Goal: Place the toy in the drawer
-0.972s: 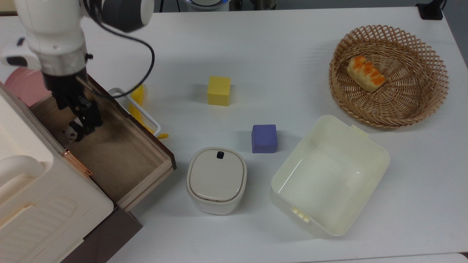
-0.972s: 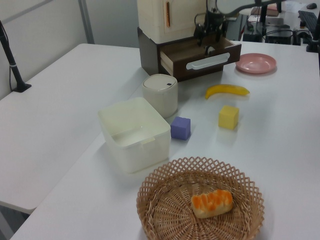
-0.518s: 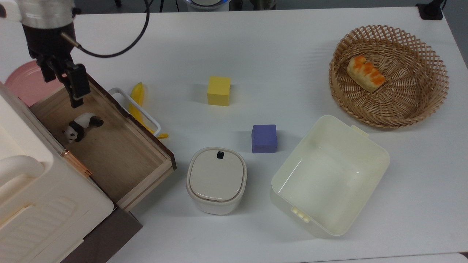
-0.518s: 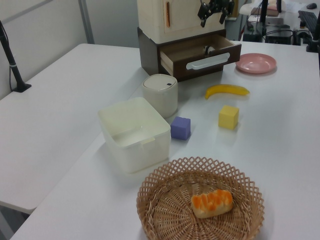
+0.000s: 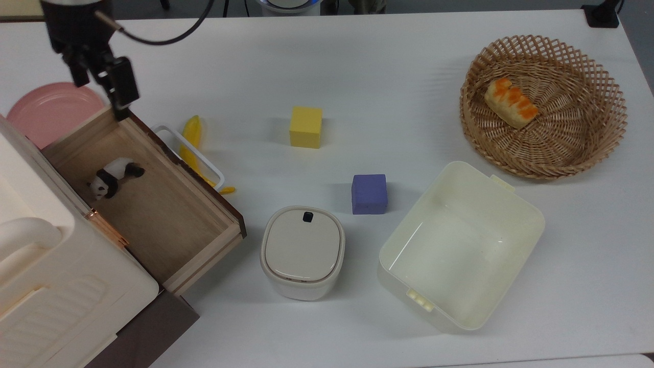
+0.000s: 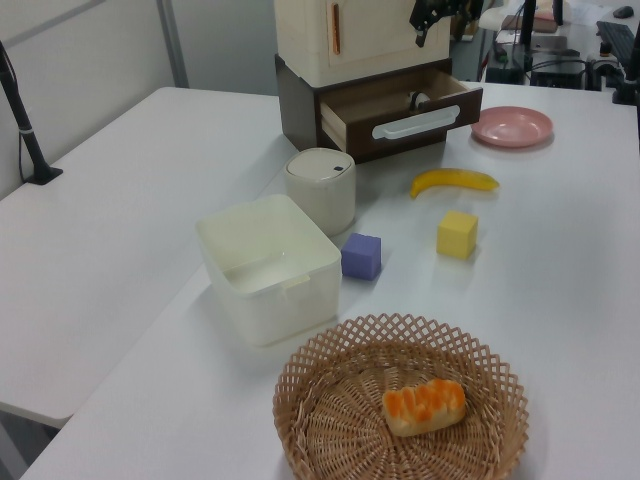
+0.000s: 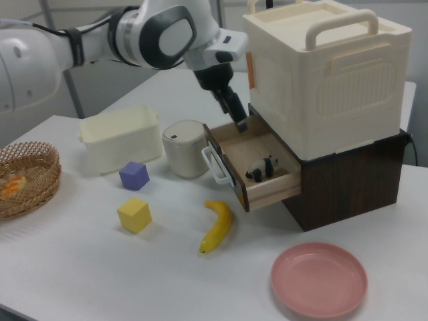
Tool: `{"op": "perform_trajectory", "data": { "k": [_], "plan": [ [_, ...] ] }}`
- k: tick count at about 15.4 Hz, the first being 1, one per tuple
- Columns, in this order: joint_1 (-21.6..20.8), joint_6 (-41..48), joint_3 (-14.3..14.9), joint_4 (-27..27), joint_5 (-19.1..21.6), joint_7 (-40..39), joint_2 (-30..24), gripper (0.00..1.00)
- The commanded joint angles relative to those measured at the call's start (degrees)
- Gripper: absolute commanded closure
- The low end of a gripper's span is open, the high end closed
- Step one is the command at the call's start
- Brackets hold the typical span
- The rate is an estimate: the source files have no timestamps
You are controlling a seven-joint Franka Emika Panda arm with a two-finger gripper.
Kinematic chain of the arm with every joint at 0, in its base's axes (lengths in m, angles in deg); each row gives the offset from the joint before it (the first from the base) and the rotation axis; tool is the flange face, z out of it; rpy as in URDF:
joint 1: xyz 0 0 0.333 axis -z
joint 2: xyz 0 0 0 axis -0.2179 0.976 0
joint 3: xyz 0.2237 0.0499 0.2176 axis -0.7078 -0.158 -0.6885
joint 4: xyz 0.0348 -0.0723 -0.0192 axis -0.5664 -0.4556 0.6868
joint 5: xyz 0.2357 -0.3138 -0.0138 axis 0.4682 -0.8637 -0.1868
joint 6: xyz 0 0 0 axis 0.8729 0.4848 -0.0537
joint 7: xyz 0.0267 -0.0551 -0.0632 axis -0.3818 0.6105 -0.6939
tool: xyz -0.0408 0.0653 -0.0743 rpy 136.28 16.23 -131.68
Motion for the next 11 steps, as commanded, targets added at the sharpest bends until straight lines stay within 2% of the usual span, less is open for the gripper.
{"op": "perform_trajectory", "data": {
  "k": [1,5,11],
  "plan": [
    [-0.6,5.7,-2.7,-5.8,-0.5,-4.8,-6.2,0.00],
    [-1.0,12.5,-6.6,-7.4,-0.4,-10.0,-8.1,0.00],
    [-6.8,13.8,-7.3,-13.5,0.0,-11.8,-12.1,0.00]
  ]
}}
